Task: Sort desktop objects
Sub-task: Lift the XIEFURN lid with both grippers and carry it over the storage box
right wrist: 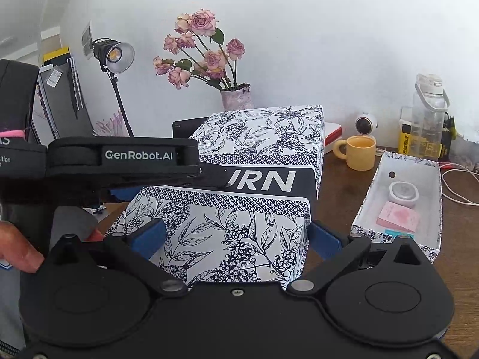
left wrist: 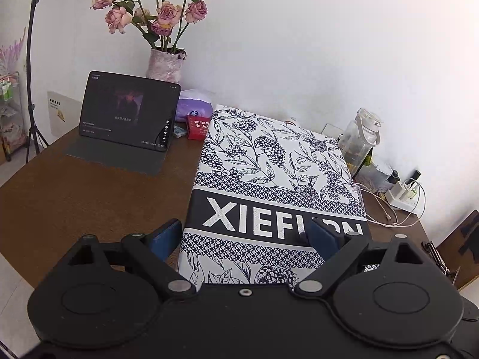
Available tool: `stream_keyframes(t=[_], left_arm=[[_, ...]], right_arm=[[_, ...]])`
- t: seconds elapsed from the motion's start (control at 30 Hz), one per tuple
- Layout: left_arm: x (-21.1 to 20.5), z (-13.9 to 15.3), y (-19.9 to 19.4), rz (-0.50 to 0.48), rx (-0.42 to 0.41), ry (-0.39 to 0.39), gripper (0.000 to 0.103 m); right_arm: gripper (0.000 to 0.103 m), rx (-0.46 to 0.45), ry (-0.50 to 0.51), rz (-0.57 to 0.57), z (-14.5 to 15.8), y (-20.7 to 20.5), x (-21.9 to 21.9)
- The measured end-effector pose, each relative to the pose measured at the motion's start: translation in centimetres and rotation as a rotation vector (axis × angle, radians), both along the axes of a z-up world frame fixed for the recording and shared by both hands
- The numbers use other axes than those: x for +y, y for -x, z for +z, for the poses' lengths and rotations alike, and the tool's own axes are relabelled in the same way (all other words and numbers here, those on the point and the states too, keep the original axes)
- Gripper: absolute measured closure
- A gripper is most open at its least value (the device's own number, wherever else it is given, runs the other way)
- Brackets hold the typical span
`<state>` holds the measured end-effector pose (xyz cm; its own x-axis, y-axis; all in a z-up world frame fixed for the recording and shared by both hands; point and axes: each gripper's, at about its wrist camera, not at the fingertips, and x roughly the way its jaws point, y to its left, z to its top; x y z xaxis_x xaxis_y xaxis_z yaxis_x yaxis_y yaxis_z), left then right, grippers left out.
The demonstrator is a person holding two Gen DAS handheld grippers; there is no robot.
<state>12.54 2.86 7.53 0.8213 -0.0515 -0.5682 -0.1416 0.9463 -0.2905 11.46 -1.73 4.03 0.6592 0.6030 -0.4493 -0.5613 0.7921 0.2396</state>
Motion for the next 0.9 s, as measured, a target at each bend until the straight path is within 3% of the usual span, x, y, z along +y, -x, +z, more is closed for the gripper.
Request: stream_keyframes(t=[0.33,0.9], left_arm=[[-2.6,0.5,-1.2,-0.08,-0.022,-0.021,0.013],[-9.7,-1.4,-8.7,-0.296,-0.004,-0.007,0.013]], right_arm=[[0.001,-0.011,-0.012,-0.079,0.1,0.0,-2.1],[0.001,0.006,-0.014,-0.289,-1.5,-5.1,-7.2]])
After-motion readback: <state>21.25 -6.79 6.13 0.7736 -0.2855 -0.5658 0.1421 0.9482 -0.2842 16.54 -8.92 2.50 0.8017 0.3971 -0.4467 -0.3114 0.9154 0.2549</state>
